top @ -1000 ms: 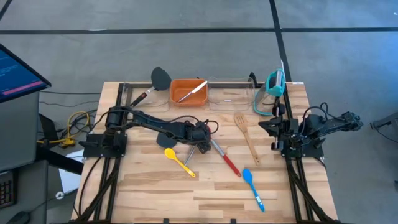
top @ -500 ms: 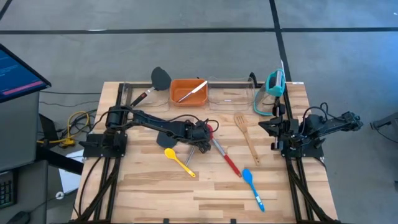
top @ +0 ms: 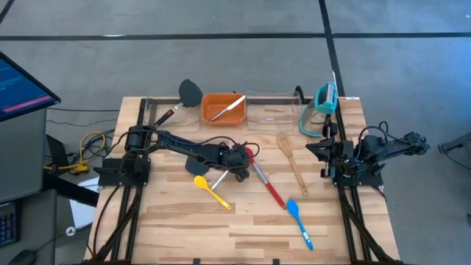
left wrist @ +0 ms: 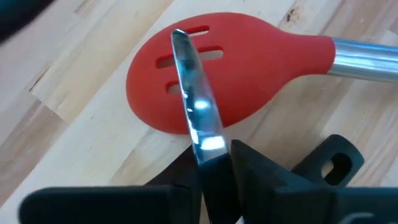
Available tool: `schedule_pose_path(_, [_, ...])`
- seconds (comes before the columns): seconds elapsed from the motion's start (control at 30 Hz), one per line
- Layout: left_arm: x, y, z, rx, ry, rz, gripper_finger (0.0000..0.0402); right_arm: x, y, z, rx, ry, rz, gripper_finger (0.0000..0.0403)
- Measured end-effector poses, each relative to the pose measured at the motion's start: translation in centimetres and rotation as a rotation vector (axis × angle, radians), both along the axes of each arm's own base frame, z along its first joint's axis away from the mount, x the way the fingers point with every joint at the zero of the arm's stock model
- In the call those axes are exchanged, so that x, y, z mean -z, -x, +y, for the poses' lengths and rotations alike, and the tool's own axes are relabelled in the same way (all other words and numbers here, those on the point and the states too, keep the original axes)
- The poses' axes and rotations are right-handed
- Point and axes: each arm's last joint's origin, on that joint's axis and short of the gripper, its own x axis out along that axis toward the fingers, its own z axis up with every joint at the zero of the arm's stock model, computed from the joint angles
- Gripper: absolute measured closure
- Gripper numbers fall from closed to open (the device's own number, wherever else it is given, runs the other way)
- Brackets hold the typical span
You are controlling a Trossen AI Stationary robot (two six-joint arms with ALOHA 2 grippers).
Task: Pick & Place Kitchen Items
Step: Put the silver table knife into the orange bin
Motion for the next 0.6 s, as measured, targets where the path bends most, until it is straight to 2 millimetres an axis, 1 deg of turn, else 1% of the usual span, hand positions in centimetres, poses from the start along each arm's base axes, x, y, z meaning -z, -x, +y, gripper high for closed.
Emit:
schedule_pose_path(0.27, [0.00, 0.00, -0.05, 0.030, -0.014, 0.012, 0.0395, 0.00, 0.00, 0.00, 0.000, 0.000, 0.000, 0.0393])
schedule_pose_path(0.5, [-0.06, -0.04, -0.06, 0.062, -0.030, 0.020, 0.0400, 0.00, 0.00, 0.00, 0.000, 0.000, 0.000, 0.0393])
schedule_pose_path(0.6, [-0.71, -0.12, -0.24, 0.084, -0.040, -0.004, 0.0400, 0.01, 0.00, 0.00, 0.000, 0.000, 0.001, 0.0393])
